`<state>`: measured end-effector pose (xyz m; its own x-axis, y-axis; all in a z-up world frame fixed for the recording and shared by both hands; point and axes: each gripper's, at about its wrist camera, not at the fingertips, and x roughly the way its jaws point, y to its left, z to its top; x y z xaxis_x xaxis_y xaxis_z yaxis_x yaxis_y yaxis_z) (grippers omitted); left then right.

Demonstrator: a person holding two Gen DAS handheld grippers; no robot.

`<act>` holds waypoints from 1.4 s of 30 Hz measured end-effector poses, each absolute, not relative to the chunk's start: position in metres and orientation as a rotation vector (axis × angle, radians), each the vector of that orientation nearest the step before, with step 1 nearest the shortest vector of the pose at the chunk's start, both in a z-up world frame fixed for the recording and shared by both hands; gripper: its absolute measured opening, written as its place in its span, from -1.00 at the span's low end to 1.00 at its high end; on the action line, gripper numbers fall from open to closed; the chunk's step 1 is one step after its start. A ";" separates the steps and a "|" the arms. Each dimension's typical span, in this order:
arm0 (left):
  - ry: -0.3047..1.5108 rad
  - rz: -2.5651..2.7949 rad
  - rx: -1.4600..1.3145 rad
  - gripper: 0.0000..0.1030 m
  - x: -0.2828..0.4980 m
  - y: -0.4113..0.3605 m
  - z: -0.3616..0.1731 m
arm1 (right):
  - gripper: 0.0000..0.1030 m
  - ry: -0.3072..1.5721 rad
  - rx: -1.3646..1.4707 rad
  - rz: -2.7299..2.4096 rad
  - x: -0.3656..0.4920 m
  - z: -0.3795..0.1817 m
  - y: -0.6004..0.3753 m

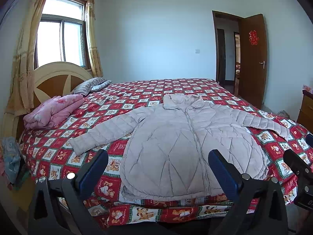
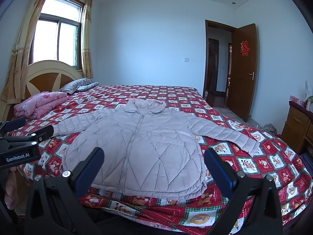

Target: Fold large clothes

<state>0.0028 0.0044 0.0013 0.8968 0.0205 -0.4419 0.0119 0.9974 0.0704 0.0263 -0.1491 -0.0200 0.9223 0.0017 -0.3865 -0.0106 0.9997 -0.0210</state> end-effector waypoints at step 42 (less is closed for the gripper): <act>0.443 0.043 0.059 0.98 0.009 0.018 0.003 | 1.00 0.412 -0.016 0.026 0.030 -0.025 -0.150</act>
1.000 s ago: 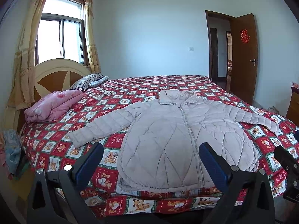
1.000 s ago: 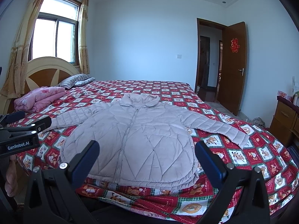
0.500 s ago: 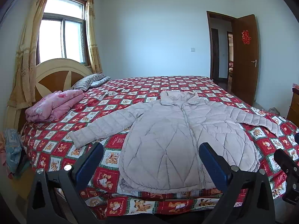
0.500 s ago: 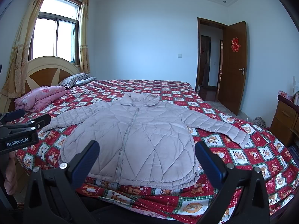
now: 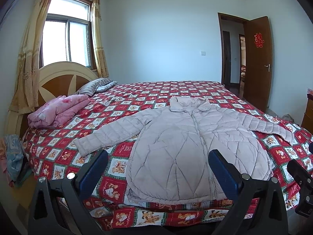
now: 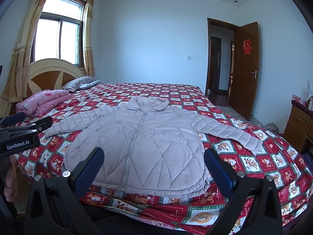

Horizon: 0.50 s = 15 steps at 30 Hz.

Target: Fold large clothes

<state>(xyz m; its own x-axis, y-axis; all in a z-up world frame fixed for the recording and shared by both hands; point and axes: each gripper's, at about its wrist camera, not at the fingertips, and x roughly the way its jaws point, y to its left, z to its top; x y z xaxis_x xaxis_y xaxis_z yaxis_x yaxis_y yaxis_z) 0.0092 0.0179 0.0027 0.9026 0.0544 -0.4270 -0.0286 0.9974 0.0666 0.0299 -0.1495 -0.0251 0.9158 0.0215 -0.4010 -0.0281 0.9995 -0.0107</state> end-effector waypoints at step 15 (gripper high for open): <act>0.442 0.046 0.056 0.98 0.009 0.021 0.003 | 1.00 0.414 -0.020 0.028 0.030 -0.026 -0.148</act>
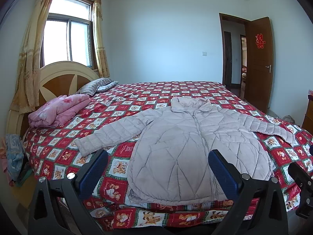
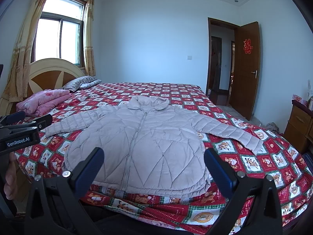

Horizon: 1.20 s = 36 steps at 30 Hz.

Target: Fold large clothes

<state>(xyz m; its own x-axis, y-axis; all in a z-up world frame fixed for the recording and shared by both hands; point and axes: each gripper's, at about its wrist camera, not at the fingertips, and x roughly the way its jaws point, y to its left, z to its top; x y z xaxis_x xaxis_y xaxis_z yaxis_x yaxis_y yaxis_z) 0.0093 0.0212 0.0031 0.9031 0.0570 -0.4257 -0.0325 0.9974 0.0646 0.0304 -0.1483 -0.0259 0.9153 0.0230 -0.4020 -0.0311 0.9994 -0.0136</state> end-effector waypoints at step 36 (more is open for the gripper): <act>0.503 0.080 0.124 0.98 0.179 0.004 -0.055 | 1.00 0.654 0.126 -0.202 0.163 -0.104 -0.284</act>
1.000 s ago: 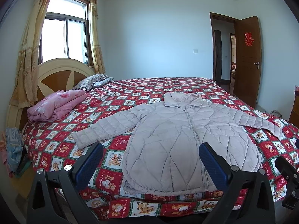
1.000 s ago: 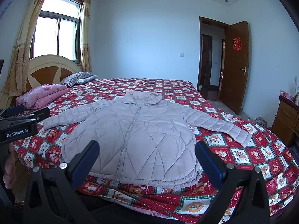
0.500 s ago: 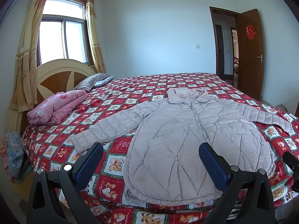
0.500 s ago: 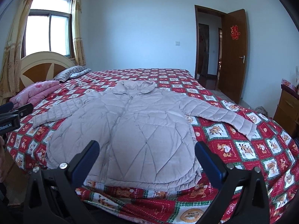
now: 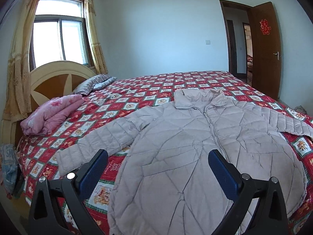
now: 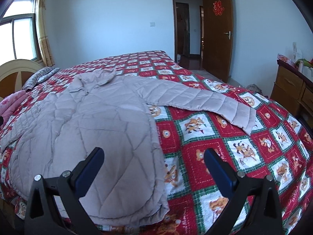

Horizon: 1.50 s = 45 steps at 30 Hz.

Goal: Fold large clothes
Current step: 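Move the right tool to the jacket sleeve and close on its cuff, then lift the sleeve with the right tool and lay it across the jacket front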

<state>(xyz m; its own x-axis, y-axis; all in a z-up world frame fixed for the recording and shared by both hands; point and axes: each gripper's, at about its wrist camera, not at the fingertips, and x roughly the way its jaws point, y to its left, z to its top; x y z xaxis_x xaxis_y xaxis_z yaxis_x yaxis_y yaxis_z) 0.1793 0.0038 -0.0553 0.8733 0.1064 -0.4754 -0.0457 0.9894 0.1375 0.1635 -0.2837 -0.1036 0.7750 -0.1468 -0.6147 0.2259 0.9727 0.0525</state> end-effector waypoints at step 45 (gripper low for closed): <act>0.652 0.192 0.123 0.98 0.389 0.023 -0.123 | -0.76 0.829 0.356 -0.570 0.254 -0.143 -0.517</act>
<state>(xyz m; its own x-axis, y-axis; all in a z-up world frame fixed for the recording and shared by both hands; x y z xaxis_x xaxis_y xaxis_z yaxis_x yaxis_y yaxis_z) 0.3888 0.0227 -0.1229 0.7781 0.2155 -0.5901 -0.1382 0.9750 0.1739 0.2540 -0.5169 -0.1426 0.5400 -0.3337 -0.7727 0.6018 0.7949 0.0773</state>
